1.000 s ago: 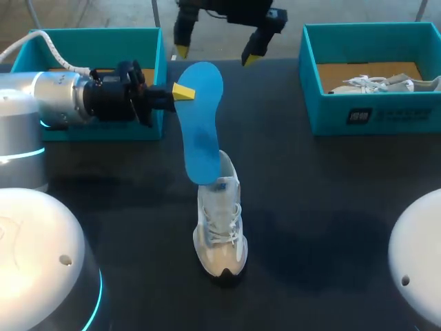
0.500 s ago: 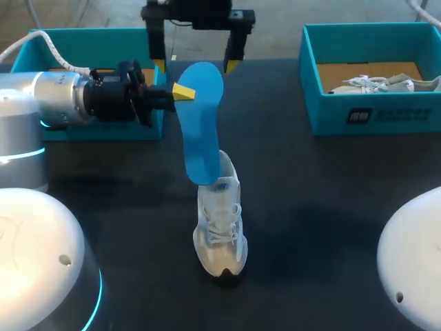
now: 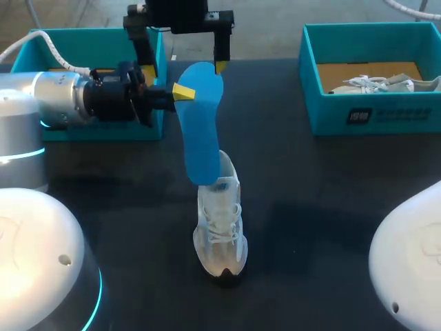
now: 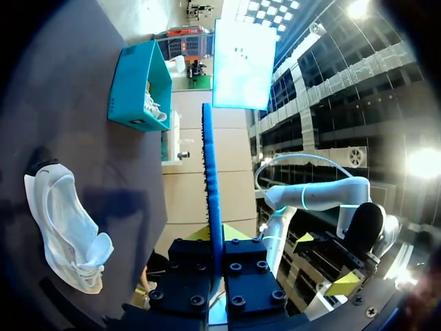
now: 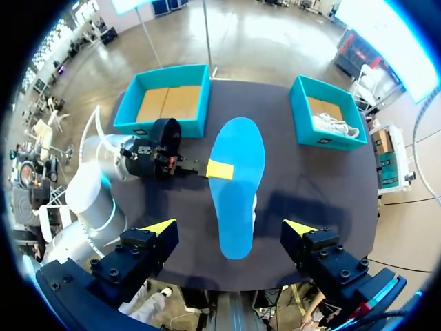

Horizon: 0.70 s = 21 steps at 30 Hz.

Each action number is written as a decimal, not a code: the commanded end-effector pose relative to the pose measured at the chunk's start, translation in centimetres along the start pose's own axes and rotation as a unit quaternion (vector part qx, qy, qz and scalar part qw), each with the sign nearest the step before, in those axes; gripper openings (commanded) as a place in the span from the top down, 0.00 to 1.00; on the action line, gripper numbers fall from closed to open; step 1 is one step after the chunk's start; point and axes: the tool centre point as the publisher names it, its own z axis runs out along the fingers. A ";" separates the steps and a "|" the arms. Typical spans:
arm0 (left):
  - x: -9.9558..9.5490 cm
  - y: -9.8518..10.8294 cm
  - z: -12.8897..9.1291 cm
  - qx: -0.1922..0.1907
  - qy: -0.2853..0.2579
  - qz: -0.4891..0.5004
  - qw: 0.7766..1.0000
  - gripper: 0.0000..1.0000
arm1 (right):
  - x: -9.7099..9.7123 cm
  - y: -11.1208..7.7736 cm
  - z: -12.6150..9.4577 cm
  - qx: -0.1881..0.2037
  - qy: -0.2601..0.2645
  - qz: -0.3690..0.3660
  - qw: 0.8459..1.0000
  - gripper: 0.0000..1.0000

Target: Take the shoe out of the shoebox, open the shoe tongue, remove and reinsert the insole, then place the shoe into the shoebox

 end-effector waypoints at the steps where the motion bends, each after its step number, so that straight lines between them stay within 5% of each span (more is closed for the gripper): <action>1: 0.0 0.1 0.0 0.001 -0.002 0.000 1.000 1.00 | 0.1 0.1 0.0 0.001 -0.002 0.000 1.000 0.00; 14: 0.0 0.1 0.0 0.001 -0.002 0.000 1.000 1.00 | -0.6 0.2 0.2 -0.004 0.004 -0.022 1.000 0.00; 21: 0.0 0.1 0.0 0.001 -0.002 0.000 1.000 1.00 | -2.6 0.5 0.5 -0.004 0.073 -0.003 0.997 0.00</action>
